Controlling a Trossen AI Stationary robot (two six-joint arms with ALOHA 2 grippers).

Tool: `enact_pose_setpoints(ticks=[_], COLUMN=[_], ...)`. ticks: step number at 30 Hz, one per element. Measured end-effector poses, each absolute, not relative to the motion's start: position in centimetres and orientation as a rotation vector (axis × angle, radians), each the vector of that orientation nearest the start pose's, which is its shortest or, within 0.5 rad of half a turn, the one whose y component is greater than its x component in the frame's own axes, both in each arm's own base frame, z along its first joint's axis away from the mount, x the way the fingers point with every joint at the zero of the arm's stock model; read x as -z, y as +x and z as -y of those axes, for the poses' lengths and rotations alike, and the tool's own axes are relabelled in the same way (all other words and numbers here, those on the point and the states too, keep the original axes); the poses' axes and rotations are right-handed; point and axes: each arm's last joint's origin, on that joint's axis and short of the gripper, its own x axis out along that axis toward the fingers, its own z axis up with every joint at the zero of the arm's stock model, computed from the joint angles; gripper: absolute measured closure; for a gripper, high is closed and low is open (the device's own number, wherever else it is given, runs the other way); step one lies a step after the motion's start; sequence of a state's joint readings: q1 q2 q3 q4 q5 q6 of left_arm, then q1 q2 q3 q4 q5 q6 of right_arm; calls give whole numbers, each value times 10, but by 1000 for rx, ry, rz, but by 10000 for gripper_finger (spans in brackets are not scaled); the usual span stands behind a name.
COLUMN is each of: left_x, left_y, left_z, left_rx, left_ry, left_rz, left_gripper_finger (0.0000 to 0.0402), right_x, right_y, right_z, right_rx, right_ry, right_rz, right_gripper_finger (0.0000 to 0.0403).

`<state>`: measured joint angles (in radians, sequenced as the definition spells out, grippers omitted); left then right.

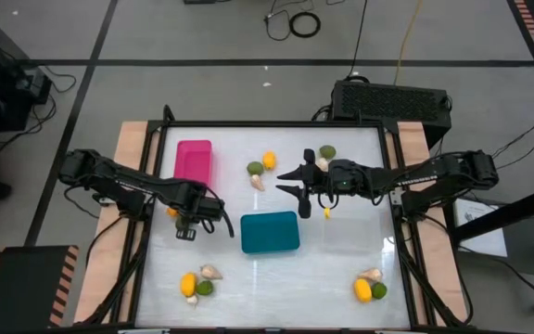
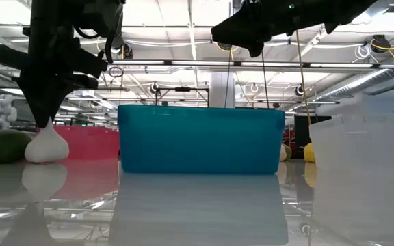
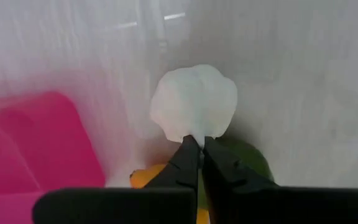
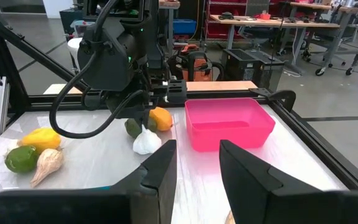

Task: Sort produce into baskets
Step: Put the garlic into the pink bin

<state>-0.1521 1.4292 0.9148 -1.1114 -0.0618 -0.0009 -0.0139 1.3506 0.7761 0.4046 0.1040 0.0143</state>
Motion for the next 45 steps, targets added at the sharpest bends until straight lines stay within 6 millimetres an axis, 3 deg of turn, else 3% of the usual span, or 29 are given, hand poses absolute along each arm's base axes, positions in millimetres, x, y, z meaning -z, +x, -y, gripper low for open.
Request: enact_pose_setpoints(ticks=[4,10,15,19,24,31,40,45], left_x=[-220,-271,-301,-314,-318,-314,-308,-308], left_y=[222,224,205,184,166,158,158,161], left_z=[25,10,-20,-51,-83,-107,-121,-123], left_rx=[50,8,-145,-291,-413,-472,-537,-546], left_ry=[203,269,342,272,115,-13,-37,-30], left_rz=[-1614,-1462,-1350,-1307,-1295,-1304,-1358,-1326], left_gripper_finger=[396,397,398,398,398,366,277,248], right_x=[-262,-262,-262,-262,-262,-262,-262,-262], right_y=[296,296,296,296,296,296,296,296], right_z=[7,7,7,7,7,7,7,7], right_rx=[119,118,118,118,119,121,121,121], right_ry=[6,7,7,7,8,33,33,33], right_rz=[-169,-168,-168,-168,-167,-165,-166,-166], right_gripper_finger=[289,289,289,289,289,289,289,289])
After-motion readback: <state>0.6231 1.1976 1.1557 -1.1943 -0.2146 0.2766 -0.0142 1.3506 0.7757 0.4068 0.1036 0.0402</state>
